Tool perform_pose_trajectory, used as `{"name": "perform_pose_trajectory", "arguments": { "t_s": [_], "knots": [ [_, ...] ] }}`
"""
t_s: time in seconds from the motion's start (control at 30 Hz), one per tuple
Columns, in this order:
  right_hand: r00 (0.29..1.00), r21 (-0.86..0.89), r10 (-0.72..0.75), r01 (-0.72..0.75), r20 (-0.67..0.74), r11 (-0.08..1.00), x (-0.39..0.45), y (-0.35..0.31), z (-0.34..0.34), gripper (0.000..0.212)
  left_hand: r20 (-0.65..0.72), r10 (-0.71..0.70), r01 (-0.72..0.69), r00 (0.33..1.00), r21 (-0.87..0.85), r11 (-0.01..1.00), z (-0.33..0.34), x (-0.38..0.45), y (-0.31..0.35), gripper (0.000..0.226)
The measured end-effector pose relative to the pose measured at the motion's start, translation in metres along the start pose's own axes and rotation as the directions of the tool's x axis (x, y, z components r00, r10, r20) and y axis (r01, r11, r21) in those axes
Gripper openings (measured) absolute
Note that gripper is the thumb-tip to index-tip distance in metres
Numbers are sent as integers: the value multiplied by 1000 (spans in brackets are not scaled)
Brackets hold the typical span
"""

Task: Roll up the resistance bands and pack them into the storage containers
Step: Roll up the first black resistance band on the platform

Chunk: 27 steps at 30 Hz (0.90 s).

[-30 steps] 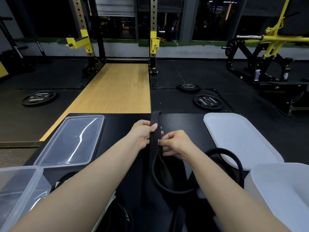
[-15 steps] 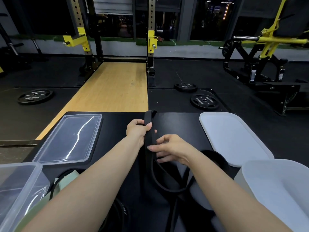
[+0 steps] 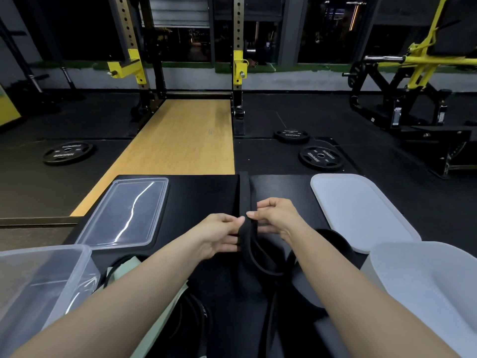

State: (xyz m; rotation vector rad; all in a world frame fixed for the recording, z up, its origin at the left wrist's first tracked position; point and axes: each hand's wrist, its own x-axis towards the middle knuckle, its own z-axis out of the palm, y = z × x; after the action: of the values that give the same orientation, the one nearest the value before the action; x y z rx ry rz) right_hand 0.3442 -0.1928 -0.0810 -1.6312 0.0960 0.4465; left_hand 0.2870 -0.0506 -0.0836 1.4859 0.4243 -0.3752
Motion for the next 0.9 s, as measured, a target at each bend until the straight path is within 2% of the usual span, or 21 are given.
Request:
{"name": "perform_pose_trajectory", "arguments": {
  "t_s": [0.07, 0.2, 0.33, 0.5, 0.67, 0.77, 0.9],
  "knots": [
    [1000, 1, -7, 7, -18, 1000, 6, -3, 3, 27, -14, 15, -16, 1000, -42, 999, 4, 1, -1, 25],
    [1000, 7, -12, 12, -28, 1000, 19, -7, 5, 28, -131, 16, -38, 991, -167, 985, 11, 15, -1, 35],
    [998, 16, -25, 26, -50, 1000, 34, -5, 6, 34, -179, 57, -85, 982, -155, 984, 18, 30, -2, 24],
    [988, 56, -72, 81, -138, 995, 50, -12, 7, 35, -234, 79, -145, 969, -281, 949, 27, 45, 10, 18],
    [979, -46, -137, 131, -152, 990, 60, -22, 11, 28, -310, 119, -224, 943, -326, 918, 25, 56, 19, 11],
    [984, -233, -146, 118, -105, 965, 57, -17, 11, 27, -294, 100, -202, 950, -339, 919, 21, 58, 17, 21],
    [992, -276, -120, 109, -24, 955, 50, -7, 6, 19, -263, 82, -147, 961, -239, 960, 21, 56, 10, 21]
  ]
}}
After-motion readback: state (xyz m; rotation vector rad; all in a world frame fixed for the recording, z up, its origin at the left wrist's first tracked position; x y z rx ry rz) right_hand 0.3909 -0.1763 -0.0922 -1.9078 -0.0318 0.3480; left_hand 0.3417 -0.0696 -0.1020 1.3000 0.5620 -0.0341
